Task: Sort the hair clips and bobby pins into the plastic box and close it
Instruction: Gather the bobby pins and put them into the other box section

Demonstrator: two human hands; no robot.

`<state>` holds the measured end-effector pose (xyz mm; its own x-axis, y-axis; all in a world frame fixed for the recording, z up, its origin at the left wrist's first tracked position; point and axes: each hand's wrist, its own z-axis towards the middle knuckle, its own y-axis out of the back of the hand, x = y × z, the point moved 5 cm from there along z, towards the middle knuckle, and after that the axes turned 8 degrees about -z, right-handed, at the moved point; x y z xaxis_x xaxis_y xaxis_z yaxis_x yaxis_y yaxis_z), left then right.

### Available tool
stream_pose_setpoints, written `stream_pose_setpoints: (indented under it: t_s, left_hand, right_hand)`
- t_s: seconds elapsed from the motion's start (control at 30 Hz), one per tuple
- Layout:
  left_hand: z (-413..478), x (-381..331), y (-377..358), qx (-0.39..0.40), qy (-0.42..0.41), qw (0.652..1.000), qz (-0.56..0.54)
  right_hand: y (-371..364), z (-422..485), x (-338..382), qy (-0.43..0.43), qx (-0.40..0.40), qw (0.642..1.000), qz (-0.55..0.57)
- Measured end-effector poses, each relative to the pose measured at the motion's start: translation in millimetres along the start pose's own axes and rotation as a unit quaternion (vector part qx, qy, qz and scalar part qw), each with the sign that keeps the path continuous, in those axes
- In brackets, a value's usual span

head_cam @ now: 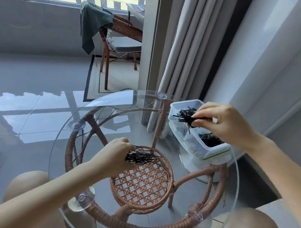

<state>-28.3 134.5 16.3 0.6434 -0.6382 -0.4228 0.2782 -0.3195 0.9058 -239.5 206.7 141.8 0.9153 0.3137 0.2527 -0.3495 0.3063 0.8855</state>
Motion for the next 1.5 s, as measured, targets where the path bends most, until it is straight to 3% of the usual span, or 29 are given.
stream_pose_setpoints:
  t_s: [0.1, 0.2, 0.37, 0.5, 0.93, 1.23, 1.5]
  left_hand:
    - [9, -6, -3, 0.023, 0.002, 1.000, 0.018]
    - [16, -13, -3, 0.048, 0.008, 0.998, 0.046]
    - [26, -20, -5, 0.096, 0.029, 0.991, 0.085]
    - [28, -24, -6, 0.109, 0.036, 0.987, 0.109]
    - [50, -36, 56, 0.015, 0.029, 0.999, 0.014]
    - [101, -125, 84, -0.004, -0.045, 0.996, -0.073]
    - [161, -205, 4, 0.072, -0.084, 0.986, 0.121]
  right_hand:
    - [23, -9, -36, -0.025, 0.009, 0.997, -0.070]
    - [20, -18, -68, -0.027, 0.078, 0.988, -0.129]
    - [-12, -26, -93, -0.028, 0.203, 0.966, -0.155]
    - [-31, -20, -95, -0.041, 0.227, 0.962, -0.145]
    - [-1, -39, -95, -0.083, 0.023, 0.986, -0.144]
    - [29, -64, -108, -0.161, -0.050, 0.979, -0.113]
    - [32, -79, -108, -0.186, -0.047, 0.975, -0.109]
